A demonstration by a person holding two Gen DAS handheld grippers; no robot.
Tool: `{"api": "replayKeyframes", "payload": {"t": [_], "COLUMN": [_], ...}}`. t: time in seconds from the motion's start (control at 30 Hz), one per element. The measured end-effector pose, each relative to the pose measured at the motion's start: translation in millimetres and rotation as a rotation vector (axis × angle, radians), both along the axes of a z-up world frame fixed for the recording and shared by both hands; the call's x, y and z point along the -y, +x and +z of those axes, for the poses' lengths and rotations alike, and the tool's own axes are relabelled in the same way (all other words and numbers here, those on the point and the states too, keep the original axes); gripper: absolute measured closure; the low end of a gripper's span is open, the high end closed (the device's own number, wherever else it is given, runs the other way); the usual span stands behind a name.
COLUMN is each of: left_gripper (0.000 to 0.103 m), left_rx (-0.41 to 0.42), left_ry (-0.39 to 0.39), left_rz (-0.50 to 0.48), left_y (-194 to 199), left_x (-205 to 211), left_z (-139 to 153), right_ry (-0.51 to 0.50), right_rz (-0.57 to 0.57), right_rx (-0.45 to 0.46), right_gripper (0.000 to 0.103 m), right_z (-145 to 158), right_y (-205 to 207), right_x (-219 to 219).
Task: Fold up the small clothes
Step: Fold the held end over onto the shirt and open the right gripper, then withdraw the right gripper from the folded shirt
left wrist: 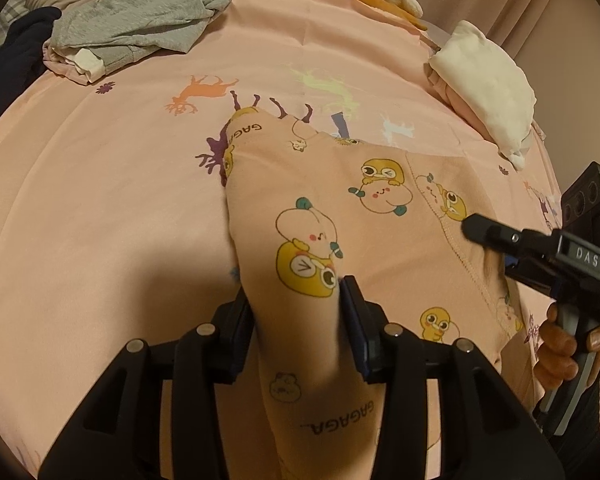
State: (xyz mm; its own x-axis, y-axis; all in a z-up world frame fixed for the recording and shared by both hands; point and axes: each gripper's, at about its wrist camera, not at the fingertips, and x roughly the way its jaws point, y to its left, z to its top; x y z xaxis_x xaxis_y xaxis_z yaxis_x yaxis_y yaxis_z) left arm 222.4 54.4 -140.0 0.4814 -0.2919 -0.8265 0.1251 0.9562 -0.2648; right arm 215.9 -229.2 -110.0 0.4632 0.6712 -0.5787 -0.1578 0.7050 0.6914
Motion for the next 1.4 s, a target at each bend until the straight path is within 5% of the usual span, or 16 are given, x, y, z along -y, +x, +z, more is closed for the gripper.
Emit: {"api": "replayKeyframes", "payload": {"t": [0.57,1.03,1.4], "left_gripper": [0.06,0.062,0.066], "left_rx": [0.018,0.064,0.082], "left_ry": [0.048,0.109,0.158], "left_rz": [0.006,0.012,0.008], "left_y": [-16.8,-47.8,-73.4], "left_x": [-0.6,3.7,7.9], "left_z": [2.1,7.5,2.0], "right_ry": [-0.163,-0.24,-0.345], "right_rz": [-0.055,0.044,0.063], "right_rx": [0.044,0.259,0.164], "right_gripper": [0.068,0.076,0.084], "right_z": [7.3,44.4,17.3], "right_y": [-1.9,-34.2,-18.0], "right_x": [-0.7,-27.4,-48.7]}}
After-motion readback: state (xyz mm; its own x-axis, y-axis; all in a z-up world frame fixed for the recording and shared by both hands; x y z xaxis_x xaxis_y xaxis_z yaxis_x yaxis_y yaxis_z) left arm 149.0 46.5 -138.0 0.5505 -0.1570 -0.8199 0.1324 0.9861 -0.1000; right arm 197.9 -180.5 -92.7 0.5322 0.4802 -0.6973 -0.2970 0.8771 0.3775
